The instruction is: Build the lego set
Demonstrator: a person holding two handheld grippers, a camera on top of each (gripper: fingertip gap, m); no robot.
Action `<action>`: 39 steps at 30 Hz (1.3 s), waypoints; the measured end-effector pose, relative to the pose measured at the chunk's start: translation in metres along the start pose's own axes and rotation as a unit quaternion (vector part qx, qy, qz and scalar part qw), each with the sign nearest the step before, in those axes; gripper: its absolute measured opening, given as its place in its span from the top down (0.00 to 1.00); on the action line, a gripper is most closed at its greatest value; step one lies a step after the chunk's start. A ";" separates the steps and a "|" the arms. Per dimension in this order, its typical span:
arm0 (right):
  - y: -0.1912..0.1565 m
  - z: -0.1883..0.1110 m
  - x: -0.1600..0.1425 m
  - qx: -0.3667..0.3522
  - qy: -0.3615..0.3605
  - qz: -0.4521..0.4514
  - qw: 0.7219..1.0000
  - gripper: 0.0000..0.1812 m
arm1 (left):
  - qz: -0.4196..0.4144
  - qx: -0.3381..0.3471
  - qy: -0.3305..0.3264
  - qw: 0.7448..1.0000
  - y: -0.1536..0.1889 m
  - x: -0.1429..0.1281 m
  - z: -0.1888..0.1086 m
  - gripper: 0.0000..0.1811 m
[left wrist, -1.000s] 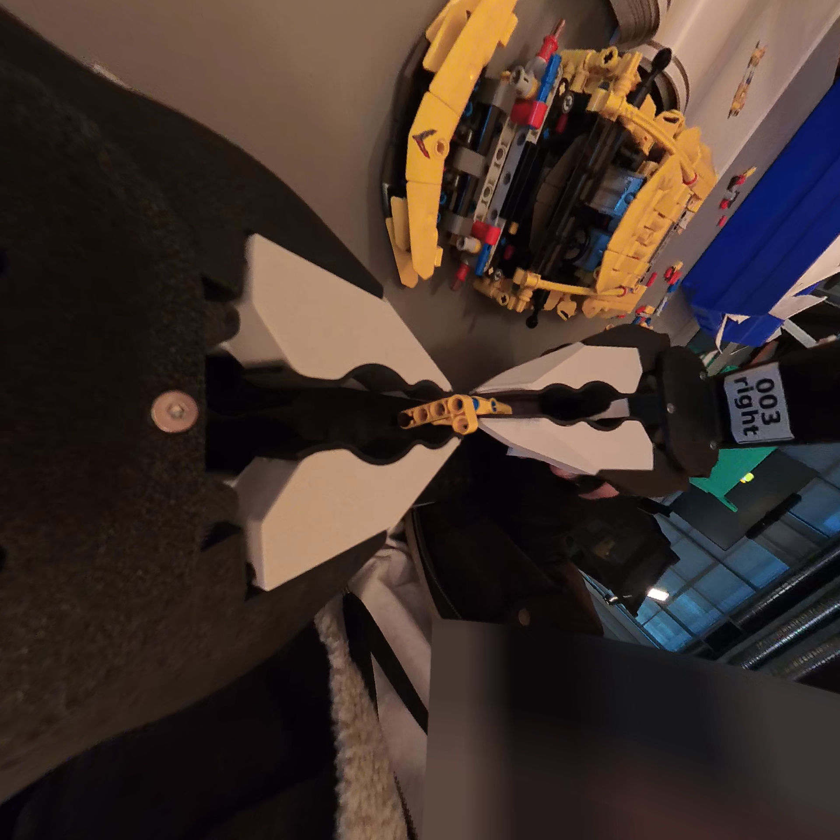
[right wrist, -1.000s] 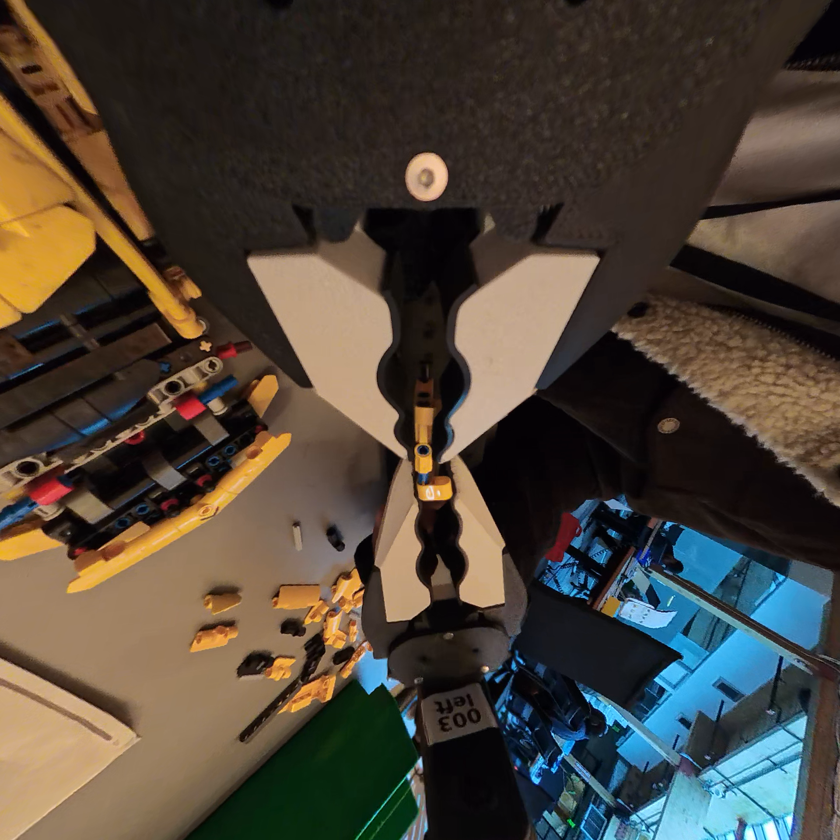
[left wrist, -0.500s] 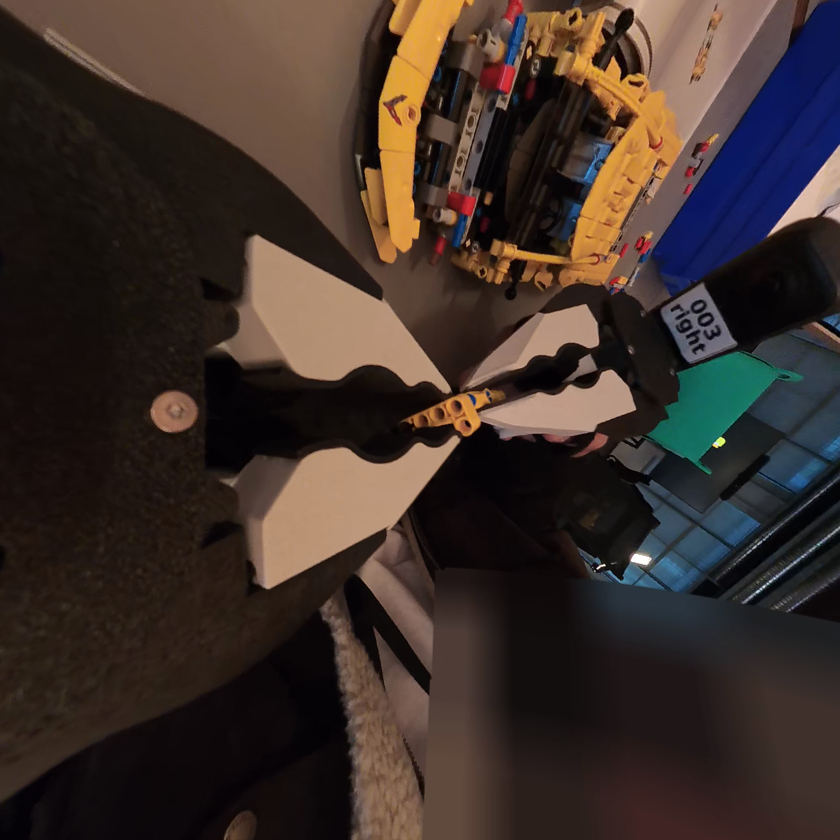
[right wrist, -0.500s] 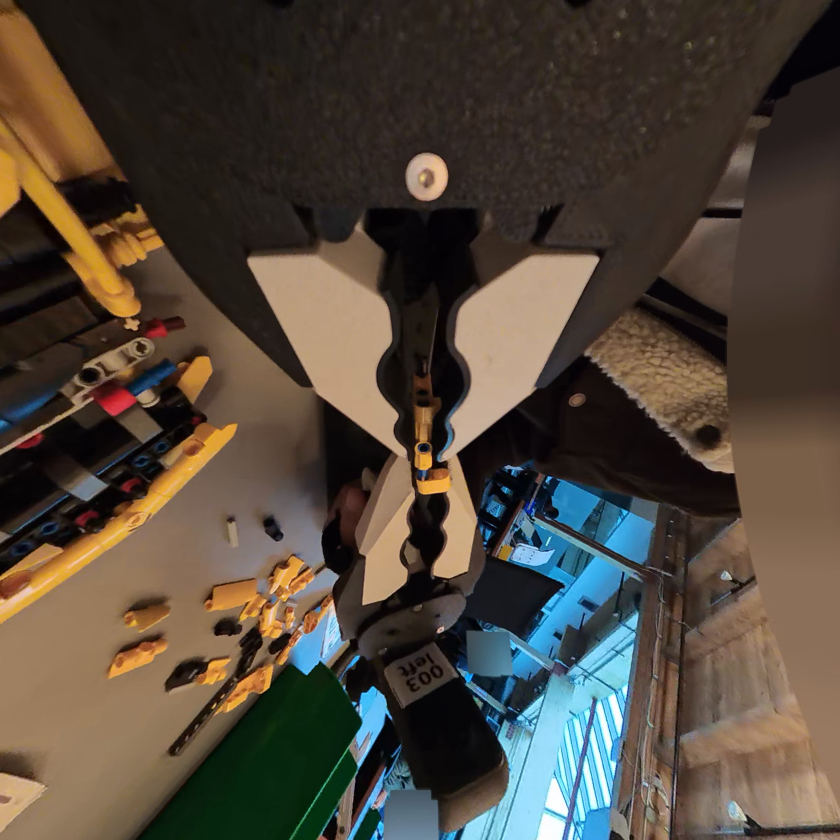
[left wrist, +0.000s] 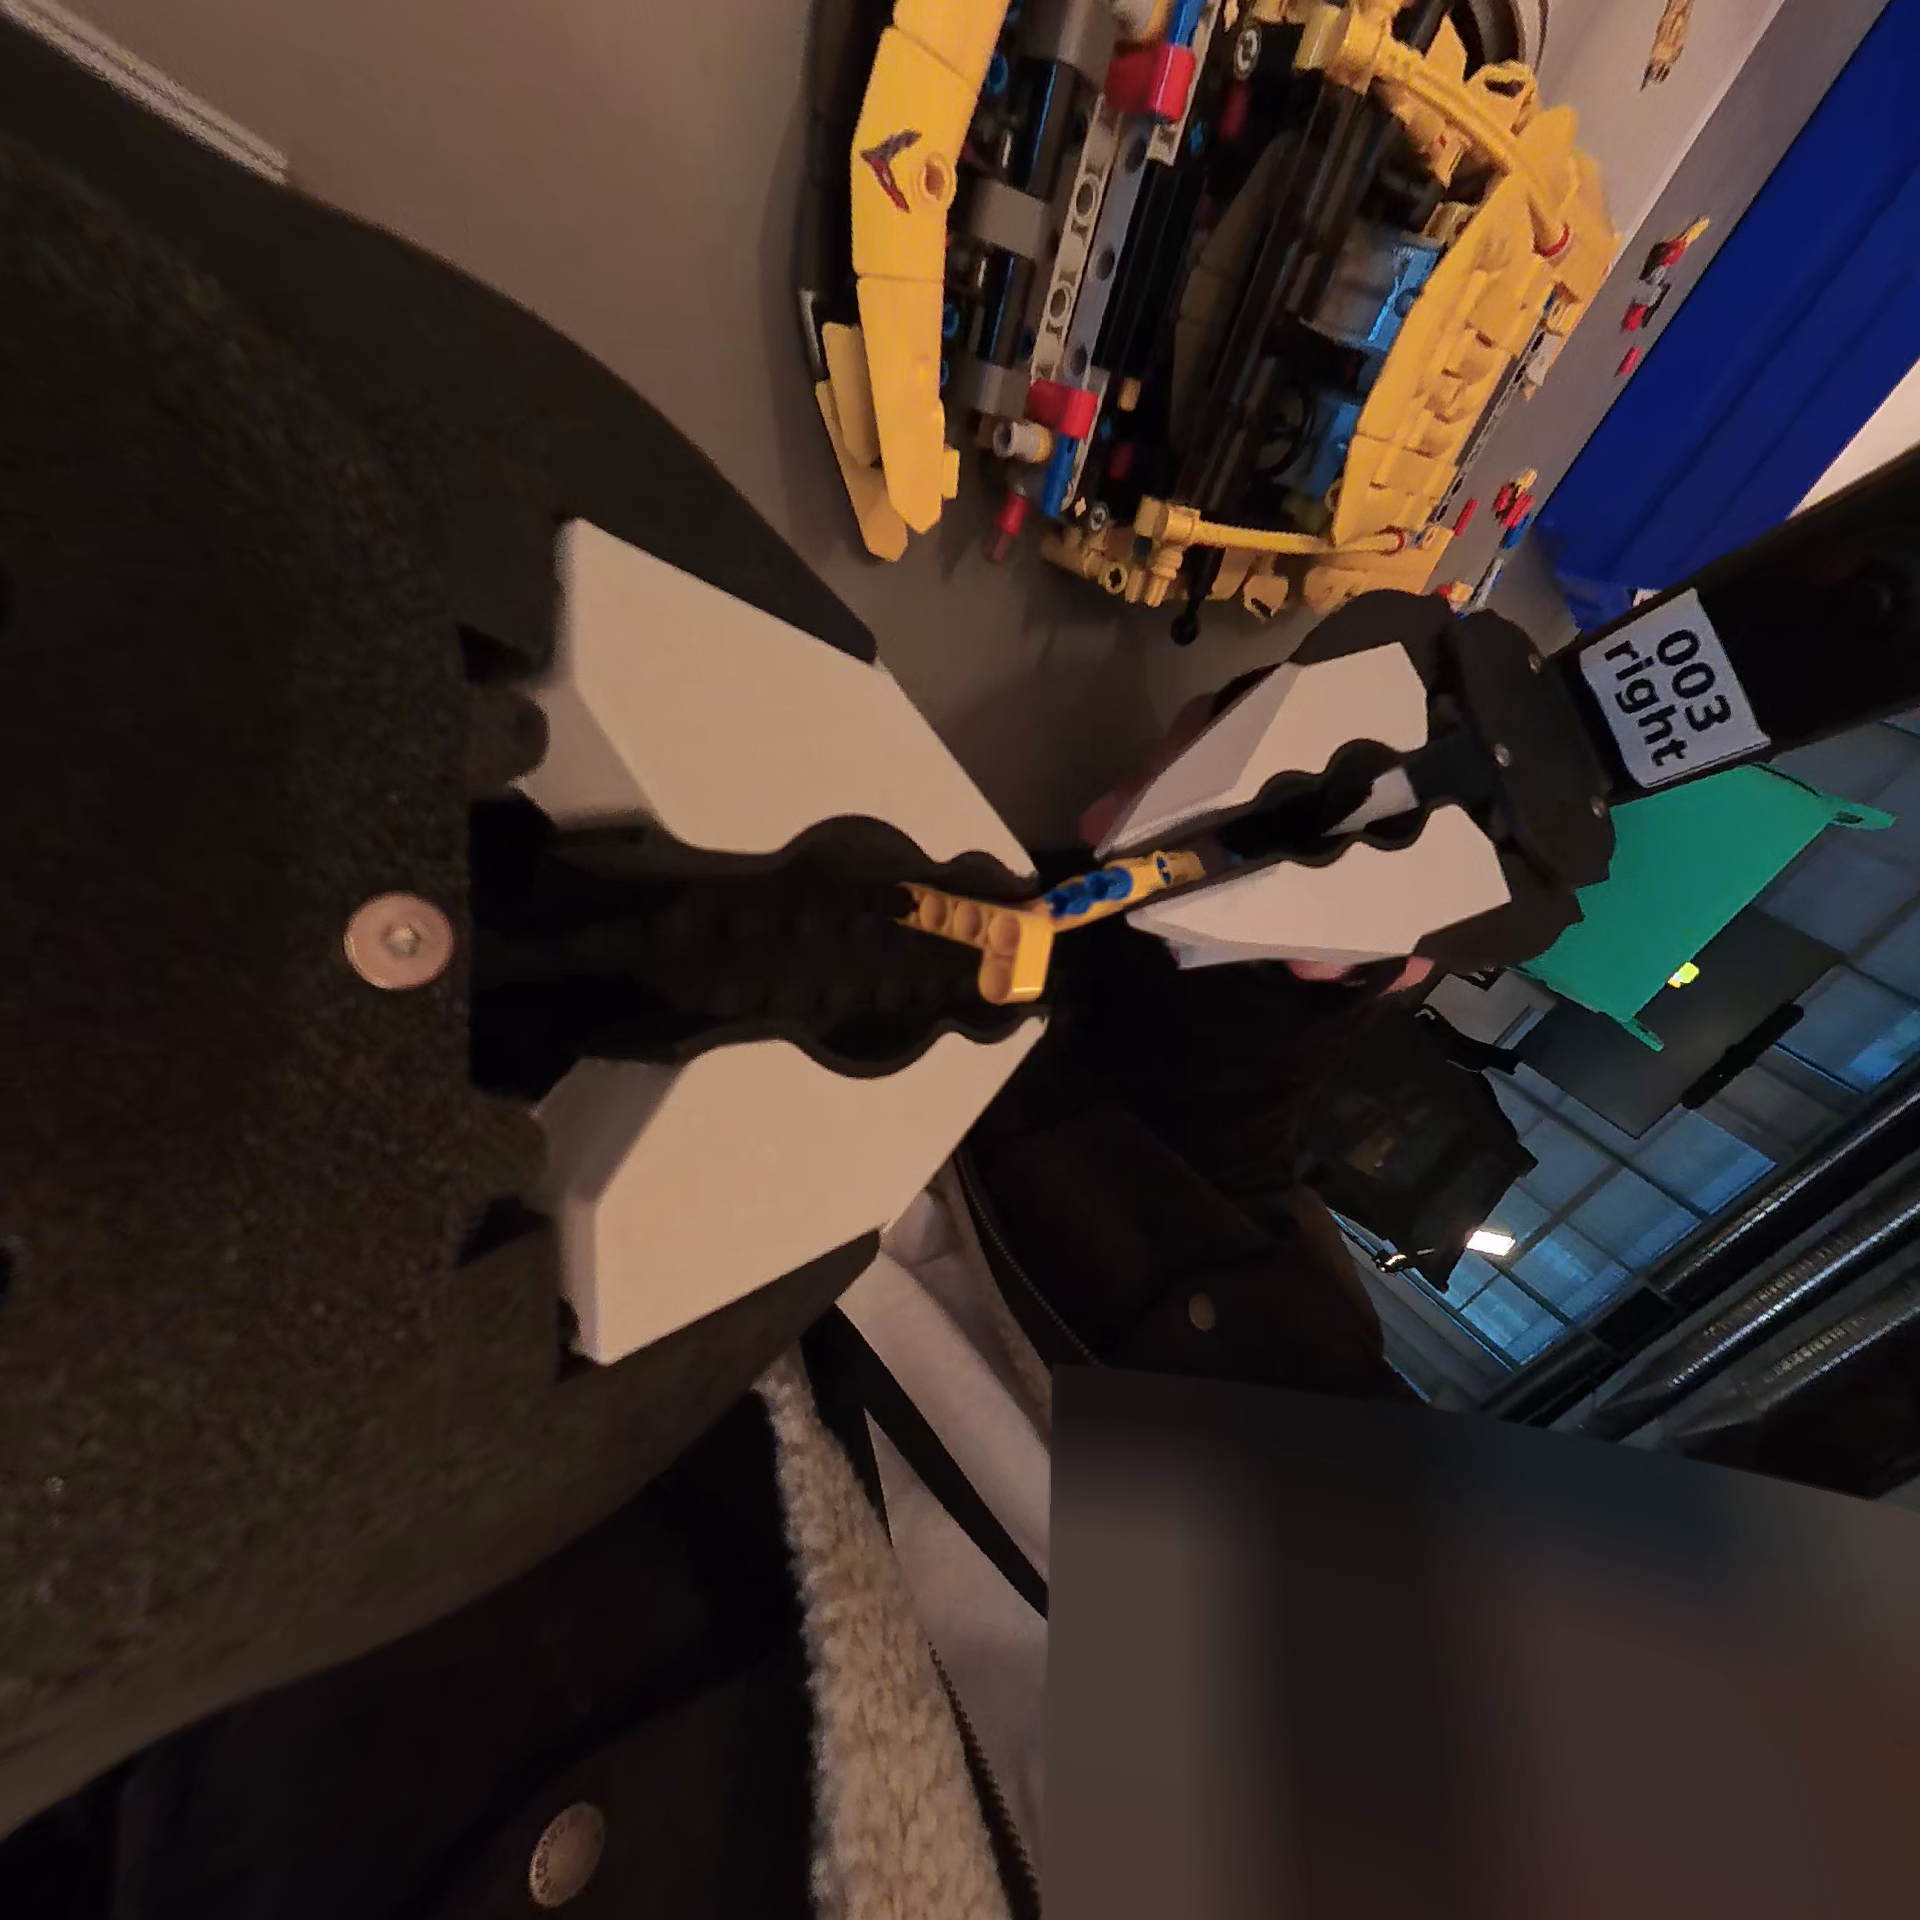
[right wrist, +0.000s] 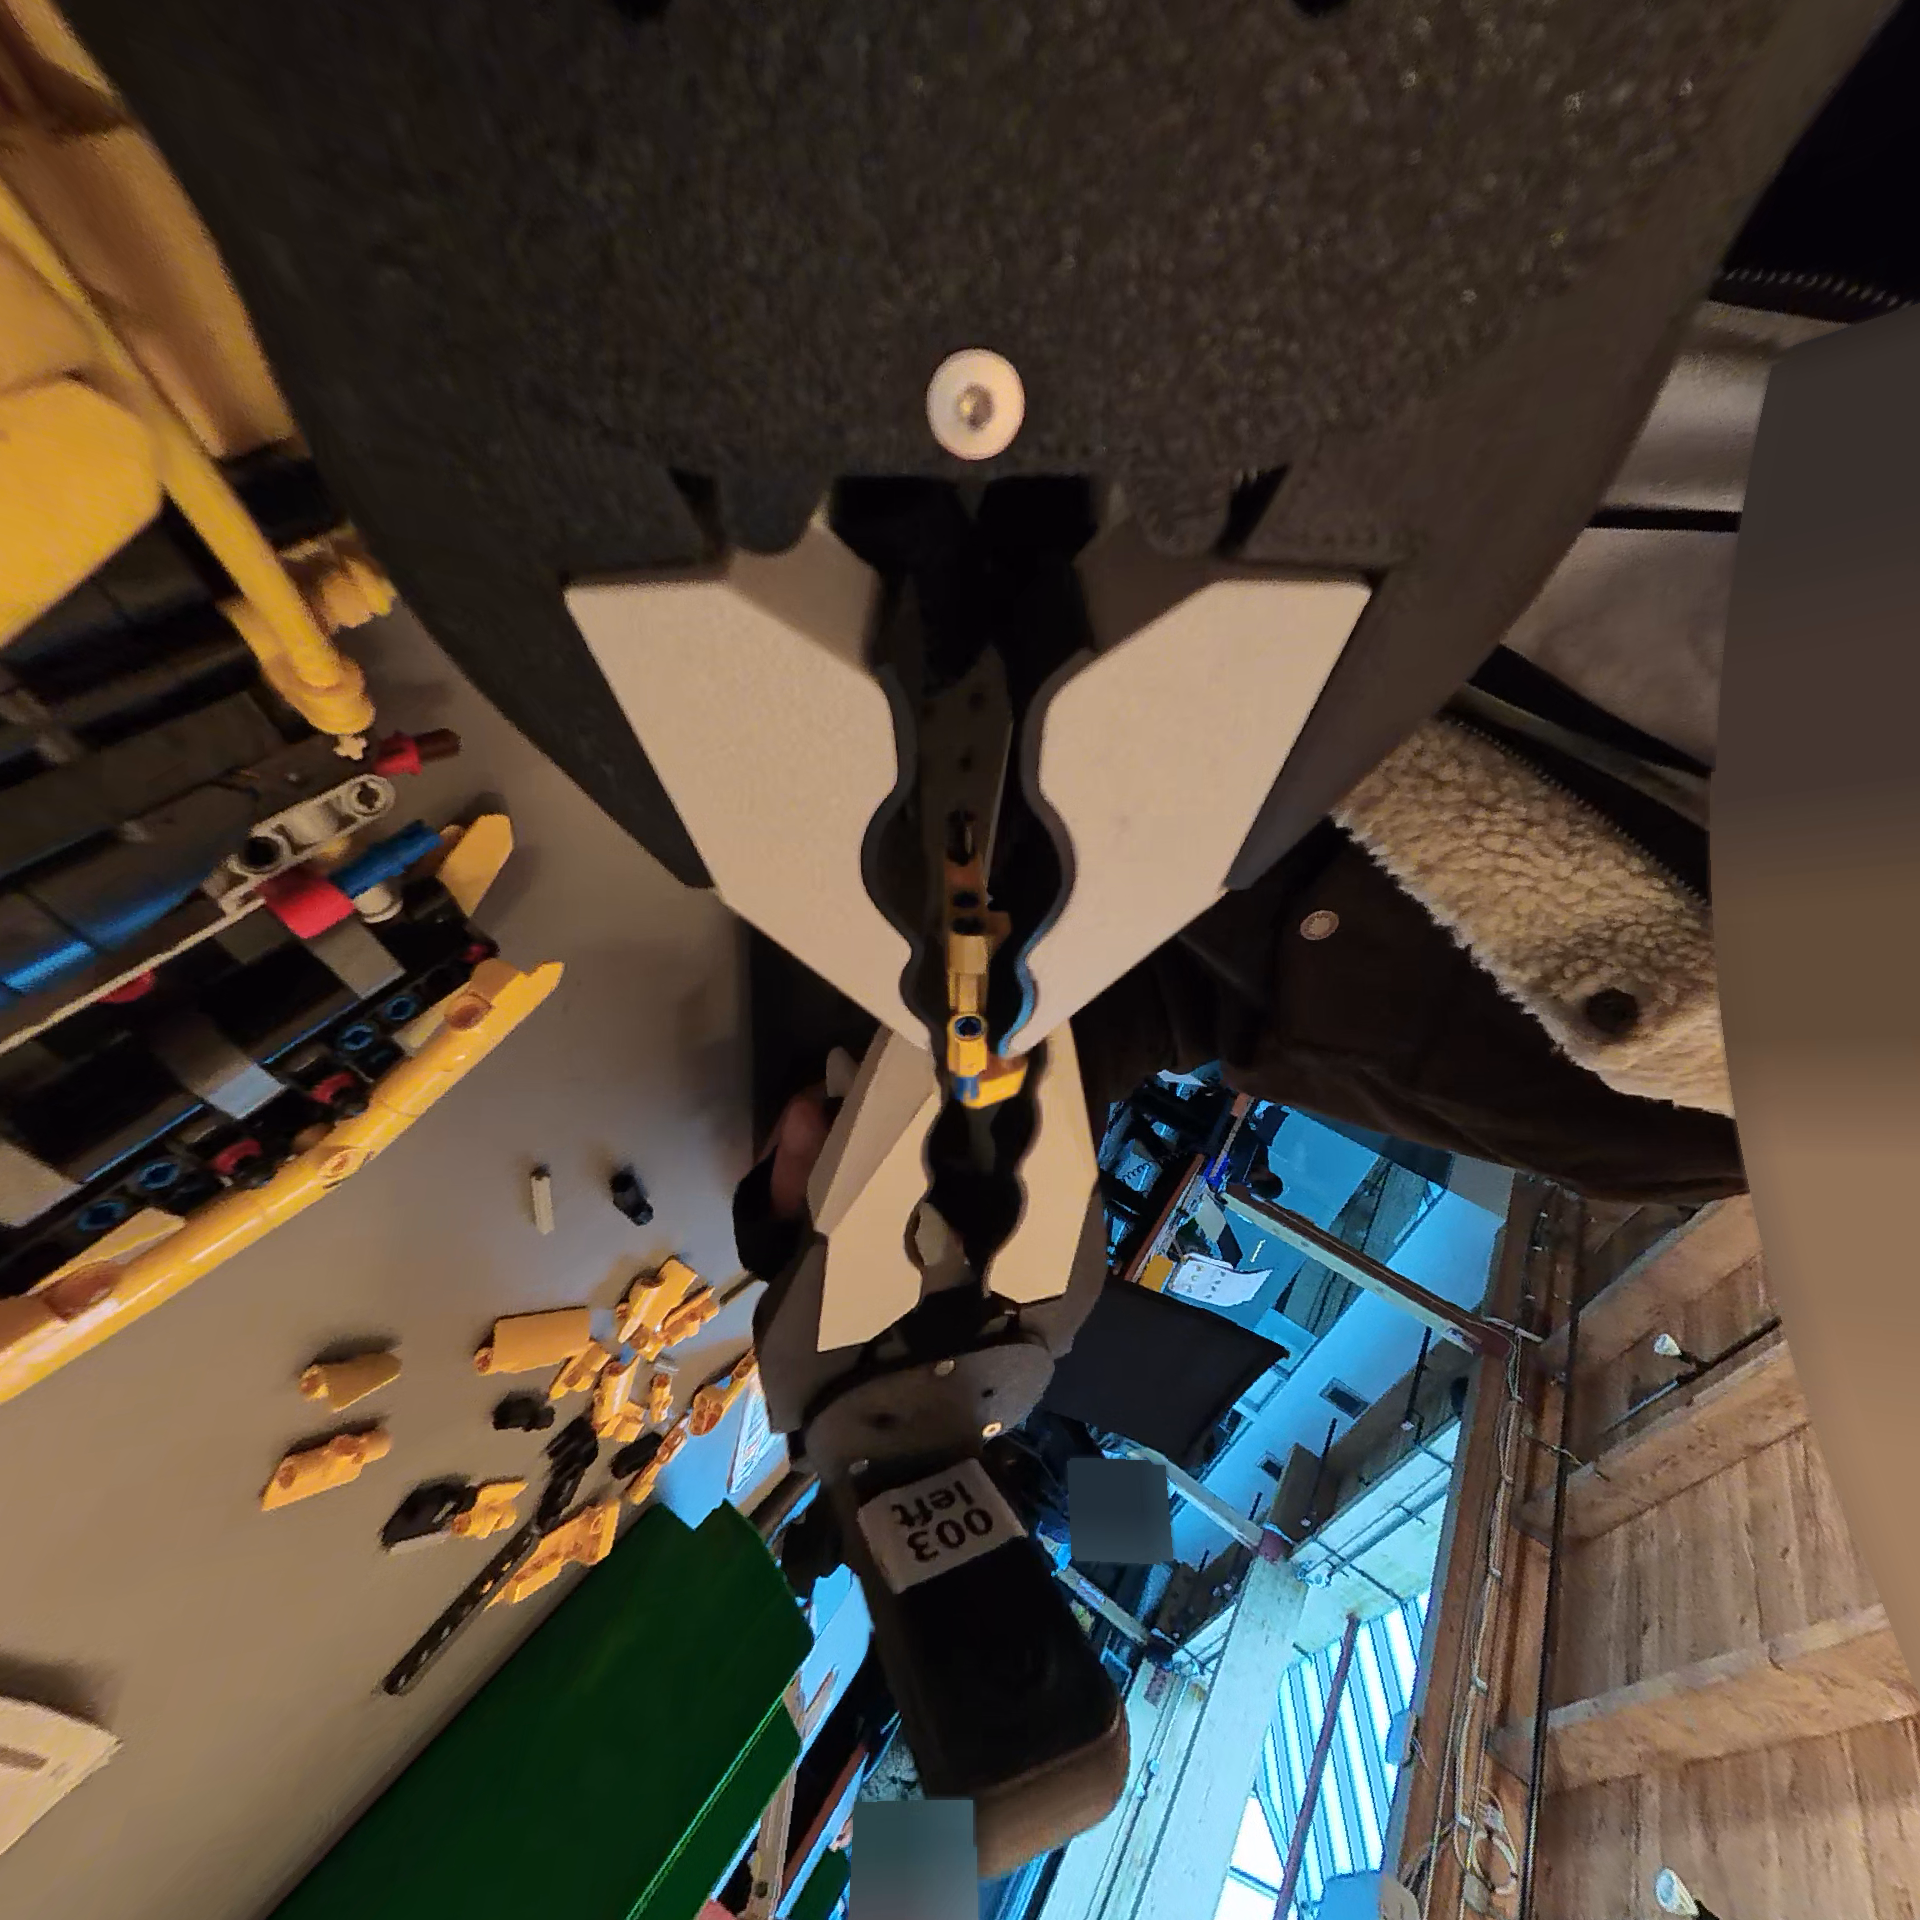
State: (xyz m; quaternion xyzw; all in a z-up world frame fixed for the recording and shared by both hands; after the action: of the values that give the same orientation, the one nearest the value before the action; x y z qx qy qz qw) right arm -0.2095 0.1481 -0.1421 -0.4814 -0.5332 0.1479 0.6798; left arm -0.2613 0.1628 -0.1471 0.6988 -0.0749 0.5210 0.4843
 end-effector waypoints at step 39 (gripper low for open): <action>0.050 -0.019 -0.056 -0.230 -0.263 -0.350 0.869 0.89 | 0.009 0.021 0.053 0.998 -0.004 0.014 -0.011 0.91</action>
State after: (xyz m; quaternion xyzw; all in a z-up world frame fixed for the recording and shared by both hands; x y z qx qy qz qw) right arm -0.1989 0.1230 -0.2152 -0.3494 -0.8447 -0.1055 0.3915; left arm -0.2600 0.1788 -0.1387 0.6794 -0.0444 0.5632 0.4681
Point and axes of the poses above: each gripper's, where its closed fingertips meet, z out along the fingers, x out of its top, y = z × x across the jaws, the point moved 3 cm from there along -z, back along the fingers, and after that the axes turned 5 degrees about y, right-handed, at the moved point
